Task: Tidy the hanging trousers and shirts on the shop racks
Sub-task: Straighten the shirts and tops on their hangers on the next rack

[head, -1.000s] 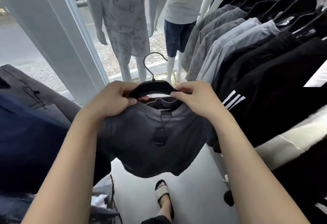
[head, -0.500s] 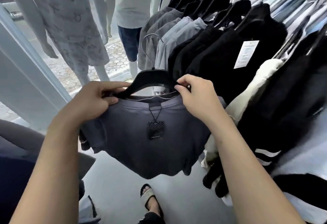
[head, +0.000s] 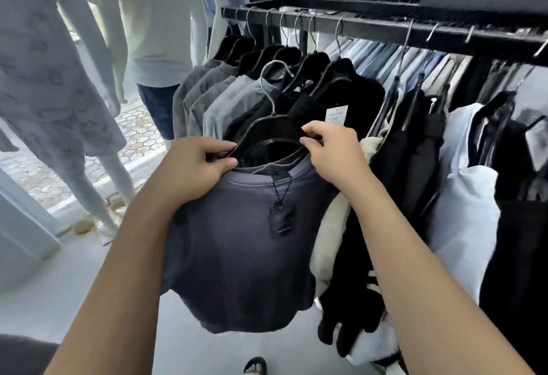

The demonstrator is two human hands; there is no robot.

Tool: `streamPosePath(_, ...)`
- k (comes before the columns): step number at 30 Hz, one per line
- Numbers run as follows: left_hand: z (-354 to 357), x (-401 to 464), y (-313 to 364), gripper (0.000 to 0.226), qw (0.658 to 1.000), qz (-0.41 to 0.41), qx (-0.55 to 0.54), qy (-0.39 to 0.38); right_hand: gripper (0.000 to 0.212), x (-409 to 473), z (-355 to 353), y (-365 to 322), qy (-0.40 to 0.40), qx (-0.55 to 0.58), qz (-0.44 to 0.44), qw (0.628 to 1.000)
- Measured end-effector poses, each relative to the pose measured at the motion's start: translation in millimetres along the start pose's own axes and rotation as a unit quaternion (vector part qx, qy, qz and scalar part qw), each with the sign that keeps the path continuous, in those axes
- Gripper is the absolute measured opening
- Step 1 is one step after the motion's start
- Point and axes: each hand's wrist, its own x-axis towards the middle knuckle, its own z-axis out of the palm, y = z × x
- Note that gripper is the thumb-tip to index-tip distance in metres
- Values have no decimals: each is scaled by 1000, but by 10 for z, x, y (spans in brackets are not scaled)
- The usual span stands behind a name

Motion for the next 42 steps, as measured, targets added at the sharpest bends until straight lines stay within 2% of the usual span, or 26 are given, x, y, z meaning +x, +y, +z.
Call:
streamPosePath(4, -7, 342, 177, 30, 997, 9, -14, -72, 18, 292, -125, 107, 26, -103, 8, 994)
streamPosePath(6, 29, 526, 251, 29, 994, 25, -22, -109, 19, 425, -177, 152, 55, -113, 33, 992)
streamPosePath(9, 211, 777, 363, 21, 995, 55, -38, -75, 23, 605, -246, 182, 88, -60, 97, 990)
streamPosePath(12, 447, 998, 491, 13, 994, 91, -41, -40, 33, 694, -344, 206, 75, -32, 139, 987)
streamPosePath(18, 780, 1331, 797, 19, 991, 105, -74, -26, 40, 777, -389, 125, 69, 83, 157, 982)
streamPosePath(21, 841, 1426, 880, 16, 986, 133, -103, -5, 48, 813, -379, 61, 86, 101, 161, 978)
streamPosePath(25, 885, 1586, 989, 18, 975, 166, -144, -19, 57, 852, -386, 36, 132, 108, 173, 970)
streamPosePath(28, 982, 1657, 992, 21, 970, 176, -166, -16, 53, 877, -373, 81, 155, 86, 180, 967)
streamPosePath(31, 1150, 1649, 900, 21, 967, 174, -183, -32, 53, 860, -282, 142, 131, 38, 215, 967)
streamPosePath(34, 1323, 1647, 805, 15, 973, 183, -139, -29, 50, 851, -172, 182, 118, -32, 235, 964)
streamPosePath(36, 1373, 1687, 780, 13, 974, 187, -122, -28, 43, 859, -152, 177, 131, -40, 227, 964)
streamPosePath(38, 1384, 1713, 760, 12, 973, 197, -113, -38, 31, 829, -163, 174, 171, -51, 212, 961)
streamPosePath(40, 1370, 1711, 745, 7, 974, 202, -95, -29, 15, 742, -204, 198, 255, -68, 196, 944)
streamPosePath(42, 1389, 1692, 736, 27, 973, 207, -98, 15, 11, 609, -258, 221, 330, -77, 200, 919)
